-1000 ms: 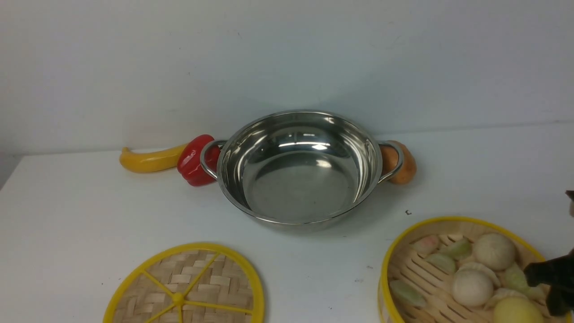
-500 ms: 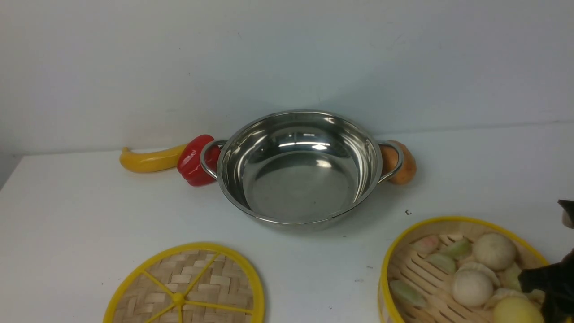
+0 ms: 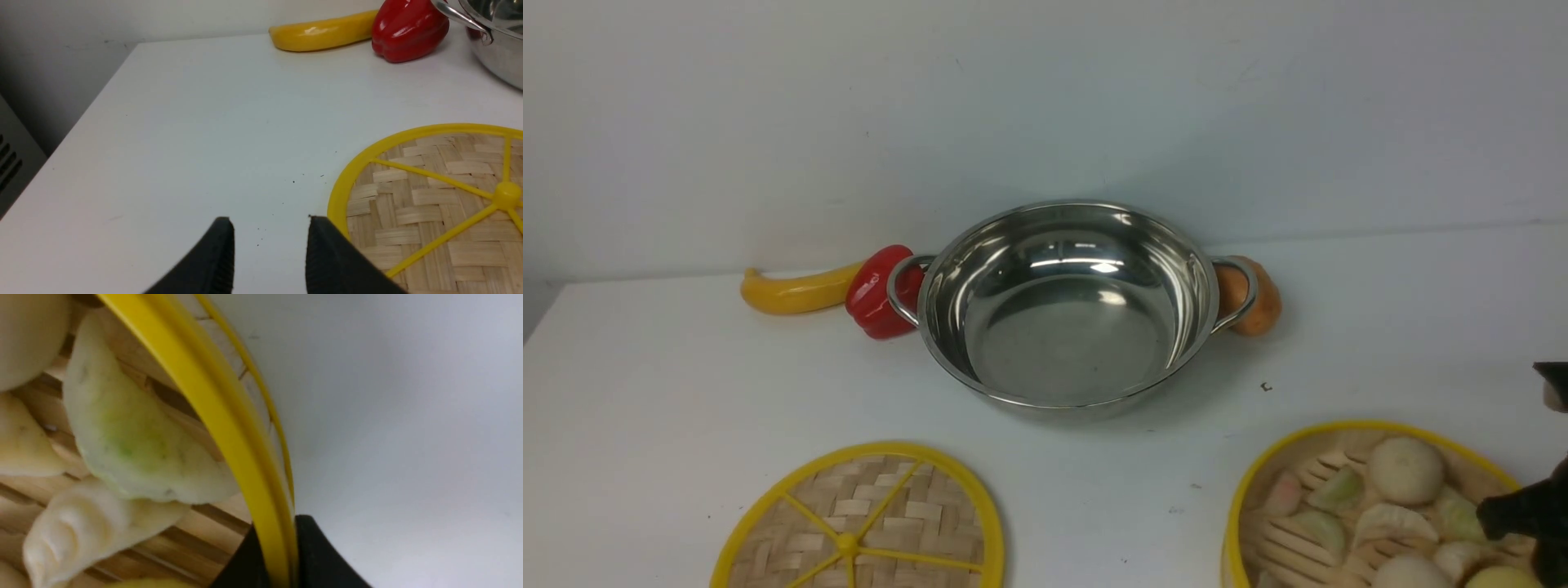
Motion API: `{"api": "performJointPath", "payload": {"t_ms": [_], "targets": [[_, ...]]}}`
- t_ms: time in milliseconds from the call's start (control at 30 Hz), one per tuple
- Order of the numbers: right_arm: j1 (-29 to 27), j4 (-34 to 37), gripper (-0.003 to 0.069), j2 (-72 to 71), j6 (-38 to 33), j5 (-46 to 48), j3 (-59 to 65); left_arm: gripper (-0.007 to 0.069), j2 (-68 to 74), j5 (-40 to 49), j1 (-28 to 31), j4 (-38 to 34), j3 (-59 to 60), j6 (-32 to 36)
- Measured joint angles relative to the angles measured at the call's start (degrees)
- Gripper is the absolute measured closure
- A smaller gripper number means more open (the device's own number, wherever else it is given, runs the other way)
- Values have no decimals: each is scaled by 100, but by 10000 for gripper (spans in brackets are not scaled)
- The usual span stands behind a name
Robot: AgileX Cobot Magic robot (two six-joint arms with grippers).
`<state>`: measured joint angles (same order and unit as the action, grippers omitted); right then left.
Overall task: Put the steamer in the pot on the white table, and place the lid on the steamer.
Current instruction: 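Reach for and grasp the rim of the bamboo steamer holding the buns with the right gripper, then place the bamboo steamer basket of food into the steel pot with the right gripper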
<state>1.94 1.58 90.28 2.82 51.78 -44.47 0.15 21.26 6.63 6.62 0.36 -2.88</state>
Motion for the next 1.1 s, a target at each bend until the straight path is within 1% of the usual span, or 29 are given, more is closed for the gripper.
{"api": "performJointPath", "payload": {"t_ms": [200, 500, 700, 900, 1100], "targets": [[0, -54, 603, -14, -59, 583, -609, 384, 0, 0, 0, 0, 0, 0], [0, -67, 603, -14, -911, 1099, -1671, 384, 0, 0, 0, 0, 0, 0], [0, 138, 603, -9, -1563, 1525, -2247, 384, 0, 0, 0, 0, 0, 0], [0, 197, 603, 247, -1766, 1897, -2825, 384, 0, 0, 0, 0, 0, 0], [0, 397, 603, 836, -2068, 1920, -3683, 384, 0, 0, 0, 0, 0, 0]]}}
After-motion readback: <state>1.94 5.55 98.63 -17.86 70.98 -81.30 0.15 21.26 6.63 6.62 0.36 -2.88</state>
